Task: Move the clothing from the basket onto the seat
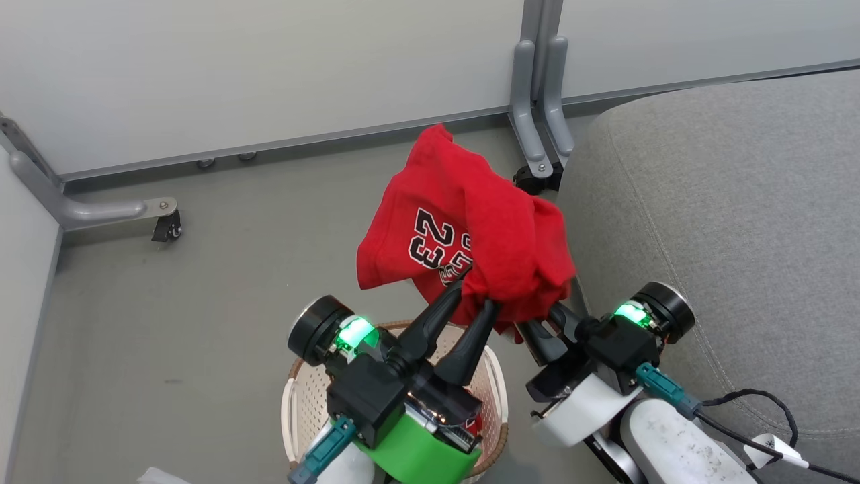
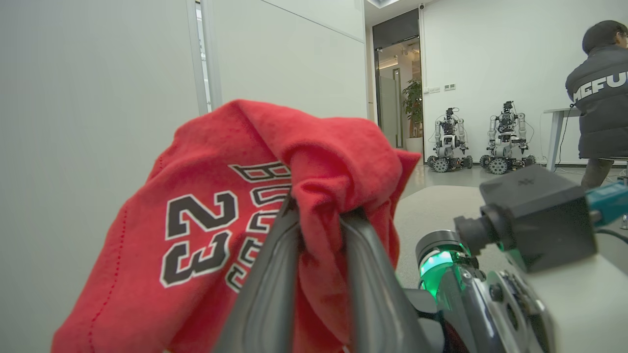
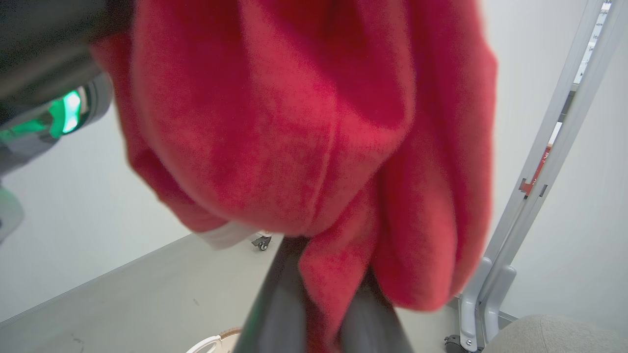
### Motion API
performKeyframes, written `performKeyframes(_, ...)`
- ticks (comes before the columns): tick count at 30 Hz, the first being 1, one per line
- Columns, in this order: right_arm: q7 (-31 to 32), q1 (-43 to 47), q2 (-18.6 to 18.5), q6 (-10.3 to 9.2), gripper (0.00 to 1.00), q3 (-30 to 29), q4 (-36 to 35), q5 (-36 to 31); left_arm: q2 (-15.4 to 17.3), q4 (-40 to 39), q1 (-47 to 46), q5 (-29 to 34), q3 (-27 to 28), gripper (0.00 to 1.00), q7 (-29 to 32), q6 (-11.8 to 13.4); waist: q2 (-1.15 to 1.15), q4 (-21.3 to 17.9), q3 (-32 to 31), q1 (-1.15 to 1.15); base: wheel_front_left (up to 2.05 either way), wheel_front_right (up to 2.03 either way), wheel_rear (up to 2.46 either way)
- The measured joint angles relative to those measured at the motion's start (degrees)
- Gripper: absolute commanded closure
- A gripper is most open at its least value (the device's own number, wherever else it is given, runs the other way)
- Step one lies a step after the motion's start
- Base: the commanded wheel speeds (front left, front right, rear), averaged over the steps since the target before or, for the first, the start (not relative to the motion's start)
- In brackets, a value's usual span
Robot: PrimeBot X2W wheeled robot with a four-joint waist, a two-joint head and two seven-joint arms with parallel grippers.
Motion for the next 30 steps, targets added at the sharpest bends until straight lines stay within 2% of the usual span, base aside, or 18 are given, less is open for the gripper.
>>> performKeyframes(13,0.0,0.31,0.51,0.0,1.0,-3.44,-2.31,0.1,0.0,0.54,0.0,0.0,1.34,1.0,0.0,0.0,0.0,-0.16,0.69,0.0,0.0,0.0,0.0)
performKeyframes(15,0.0,0.44,0.57,0.0,1.0,-3.69,-2.58,0.12,0.0,0.58,0.01,-0.01,1.72,0.64,0.0,0.0,0.0,-0.2,0.71,0.0,0.0,0.0,0.0)
performKeyframes(16,0.0,0.49,0.6,0.0,1.0,-3.88,-2.78,0.11,0.0,0.63,0.01,-0.01,1.94,0.51,0.0,0.0,0.0,-0.22,0.73,0.0,0.0,0.0,0.0)
performKeyframes(17,0.0,0.51,0.65,0.0,1.0,-4.07,-2.97,0.12,0.0,0.67,0.01,-0.05,2.11,0.24,0.0,0.0,0.0,-0.23,0.75,0.0,0.0,0.0,0.0)
performKeyframes(18,0.0,0.52,0.73,0.0,1.0,-4.24,-3.16,0.11,0.0,0.73,0.01,-0.09,2.23,0.0,0.0,0.0,0.0,-0.24,0.77,0.0,0.0,0.0,0.0)
performKeyframes(30,0.0,1.32,1.31,0.0,1.0,-6.48,-5.26,0.11,0.0,2.23,0.27,-0.05,3.83,0.0,0.0,0.0,0.0,-0.02,0.65,0.0,0.0,0.0,0.0)
